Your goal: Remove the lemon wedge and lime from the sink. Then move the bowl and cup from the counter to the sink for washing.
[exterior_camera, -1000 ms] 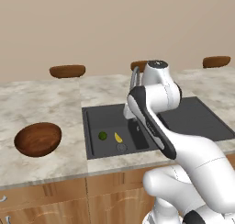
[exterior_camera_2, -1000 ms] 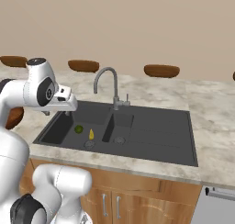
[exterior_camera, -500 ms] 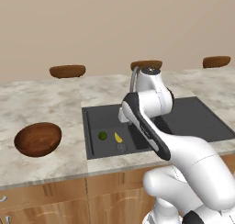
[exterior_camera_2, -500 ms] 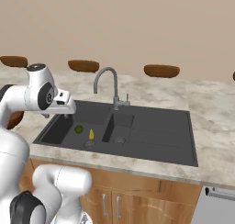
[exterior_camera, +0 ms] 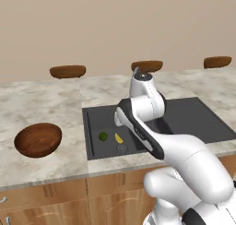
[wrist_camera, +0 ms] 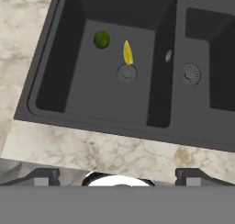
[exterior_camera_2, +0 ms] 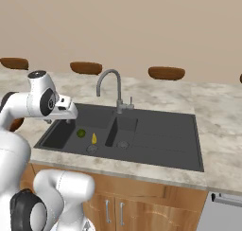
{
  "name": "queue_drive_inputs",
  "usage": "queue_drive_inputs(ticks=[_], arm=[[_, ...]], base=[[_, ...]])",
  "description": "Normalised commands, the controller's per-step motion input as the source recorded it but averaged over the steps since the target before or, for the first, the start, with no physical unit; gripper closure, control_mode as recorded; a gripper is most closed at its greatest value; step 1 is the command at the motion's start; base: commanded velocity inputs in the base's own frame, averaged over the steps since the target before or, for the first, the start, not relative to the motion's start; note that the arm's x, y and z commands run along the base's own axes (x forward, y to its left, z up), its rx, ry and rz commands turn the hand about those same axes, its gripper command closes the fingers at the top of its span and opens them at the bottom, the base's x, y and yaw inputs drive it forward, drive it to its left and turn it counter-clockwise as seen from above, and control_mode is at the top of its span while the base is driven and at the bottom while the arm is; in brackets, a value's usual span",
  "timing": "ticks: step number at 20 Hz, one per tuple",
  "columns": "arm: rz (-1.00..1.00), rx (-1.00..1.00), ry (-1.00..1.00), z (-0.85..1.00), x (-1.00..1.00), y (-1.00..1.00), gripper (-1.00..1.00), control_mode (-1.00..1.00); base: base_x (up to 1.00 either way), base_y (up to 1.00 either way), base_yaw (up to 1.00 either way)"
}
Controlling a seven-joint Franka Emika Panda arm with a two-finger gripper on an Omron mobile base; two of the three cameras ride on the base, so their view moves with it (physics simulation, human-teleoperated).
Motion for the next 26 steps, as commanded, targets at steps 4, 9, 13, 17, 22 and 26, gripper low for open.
queue_drive_inputs(ticks=[4, 9, 13, 17, 22, 26], arm=[[-0.04, -0.02, 0.00, -0.21, 0.20, 0.06, -1.00, -1.00], [-0.07, -0.01, 0.00, -0.23, 0.22, 0.06, -1.00, -1.00], [-0.05, 0.00, 0.00, -0.25, 0.21, 0.04, -1.00, -1.00], [-0.03, 0.00, 0.00, -0.25, 0.21, 0.02, -1.00, -1.00], [0.00, 0.00, 0.00, -0.26, 0.21, 0.00, -1.00, -1.00], [0.00, 0.00, 0.00, -0.25, 0.22, 0.00, -1.00, -1.00]], base=[[0.00, 0.00, 0.00], [0.00, 0.00, 0.00], [0.00, 0.00, 0.00], [0.00, 0.00, 0.00], [0.00, 0.00, 0.00], [0.00, 0.00, 0.00]])
